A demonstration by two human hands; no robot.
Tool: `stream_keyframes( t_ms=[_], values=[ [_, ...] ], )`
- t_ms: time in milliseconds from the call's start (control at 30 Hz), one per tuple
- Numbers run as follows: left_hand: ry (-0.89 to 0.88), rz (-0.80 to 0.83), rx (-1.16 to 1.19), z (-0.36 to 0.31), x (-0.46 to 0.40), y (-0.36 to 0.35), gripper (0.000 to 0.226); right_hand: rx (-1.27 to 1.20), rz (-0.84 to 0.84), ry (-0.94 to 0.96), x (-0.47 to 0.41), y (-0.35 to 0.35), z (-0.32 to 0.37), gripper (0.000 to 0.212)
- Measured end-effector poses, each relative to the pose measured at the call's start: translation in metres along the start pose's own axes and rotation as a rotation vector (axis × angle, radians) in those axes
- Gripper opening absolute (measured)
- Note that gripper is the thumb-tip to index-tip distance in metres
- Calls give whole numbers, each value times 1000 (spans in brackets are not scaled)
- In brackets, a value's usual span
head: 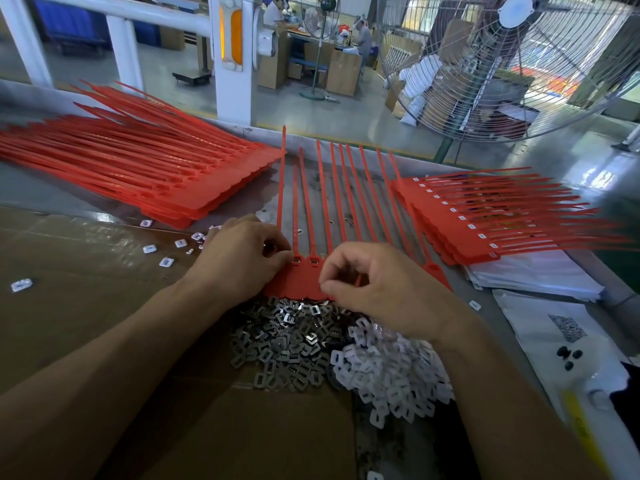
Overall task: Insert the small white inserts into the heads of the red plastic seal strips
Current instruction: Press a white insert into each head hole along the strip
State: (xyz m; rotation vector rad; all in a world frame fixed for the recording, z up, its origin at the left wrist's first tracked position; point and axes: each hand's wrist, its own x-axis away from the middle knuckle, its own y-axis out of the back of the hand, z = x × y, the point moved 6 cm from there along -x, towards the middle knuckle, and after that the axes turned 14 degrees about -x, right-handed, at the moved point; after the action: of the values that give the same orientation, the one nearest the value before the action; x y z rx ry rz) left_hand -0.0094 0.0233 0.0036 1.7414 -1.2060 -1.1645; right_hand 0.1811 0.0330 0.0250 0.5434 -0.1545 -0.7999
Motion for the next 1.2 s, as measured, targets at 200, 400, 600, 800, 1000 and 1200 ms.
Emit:
stream_keyframes(
  t_ms=[200, 400, 600, 800, 1000, 1200],
  values=[
    [-5, 1, 4, 2, -1, -2, 8, -19, -475, -101, 5, 61, -36, 10],
    [-5, 9, 4, 3, -1, -3, 7, 38, -524, -241, 10, 76, -66, 15],
    [-5, 9, 8, 3, -2, -4, 6, 86, -499, -262, 5, 70, -66, 13],
    [-7, -12, 13, 4, -3, -4, 5, 132, -476, -278, 0, 67, -67, 17],
    [-11, -8, 12, 5, -3, -4, 4, 78, -543, -265, 1, 67, -71, 18],
    [-11, -9, 17, 5, -3, -5, 4, 68, -573, -284, 0, 68, -72, 15]
  ],
)
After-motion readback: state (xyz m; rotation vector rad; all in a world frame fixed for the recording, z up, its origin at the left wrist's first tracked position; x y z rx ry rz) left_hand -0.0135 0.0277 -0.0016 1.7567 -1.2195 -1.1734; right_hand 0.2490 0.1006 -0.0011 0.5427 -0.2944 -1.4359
